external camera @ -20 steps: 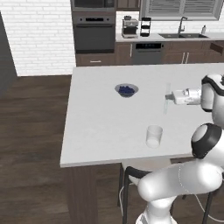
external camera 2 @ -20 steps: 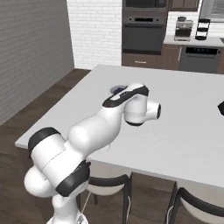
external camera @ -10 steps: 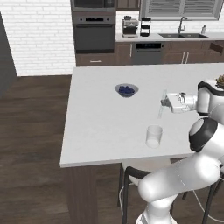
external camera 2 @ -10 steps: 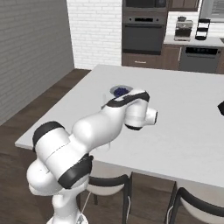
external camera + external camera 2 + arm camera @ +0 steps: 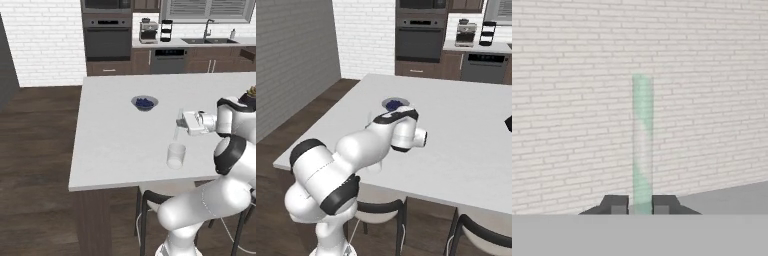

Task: Take a straw from the drawer in front and place it inside the glass cup on the dining counter.

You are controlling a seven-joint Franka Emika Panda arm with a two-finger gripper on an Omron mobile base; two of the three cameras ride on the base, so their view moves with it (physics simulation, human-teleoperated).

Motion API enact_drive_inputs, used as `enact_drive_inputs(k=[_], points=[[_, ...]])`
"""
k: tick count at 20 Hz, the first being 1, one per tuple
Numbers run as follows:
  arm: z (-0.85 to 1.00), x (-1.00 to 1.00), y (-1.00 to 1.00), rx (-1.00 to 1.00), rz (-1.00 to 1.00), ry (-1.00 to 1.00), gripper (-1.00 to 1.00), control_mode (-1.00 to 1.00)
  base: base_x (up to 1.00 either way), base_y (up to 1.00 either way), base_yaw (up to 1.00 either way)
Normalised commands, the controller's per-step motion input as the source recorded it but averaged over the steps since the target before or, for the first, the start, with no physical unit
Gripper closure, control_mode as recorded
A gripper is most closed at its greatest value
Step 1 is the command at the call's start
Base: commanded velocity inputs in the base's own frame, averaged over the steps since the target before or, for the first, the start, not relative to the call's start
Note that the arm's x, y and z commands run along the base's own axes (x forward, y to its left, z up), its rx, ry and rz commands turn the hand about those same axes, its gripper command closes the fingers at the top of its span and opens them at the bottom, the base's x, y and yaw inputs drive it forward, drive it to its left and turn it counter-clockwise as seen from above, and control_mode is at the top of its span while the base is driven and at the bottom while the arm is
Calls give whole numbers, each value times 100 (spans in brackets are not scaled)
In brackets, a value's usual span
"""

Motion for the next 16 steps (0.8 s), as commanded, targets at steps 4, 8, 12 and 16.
enact_drive_inputs(k=[4,8,12,16], points=[[-22,1,0,0,0,0,100,-100,0,0,0],[-31,10,0,0,0,0,100,-100,0,0,0],[-39,0,0,0,0,0,100,-100,0,0,0],[-15,2,-3,0,0,0,100,-100,0,0,0]])
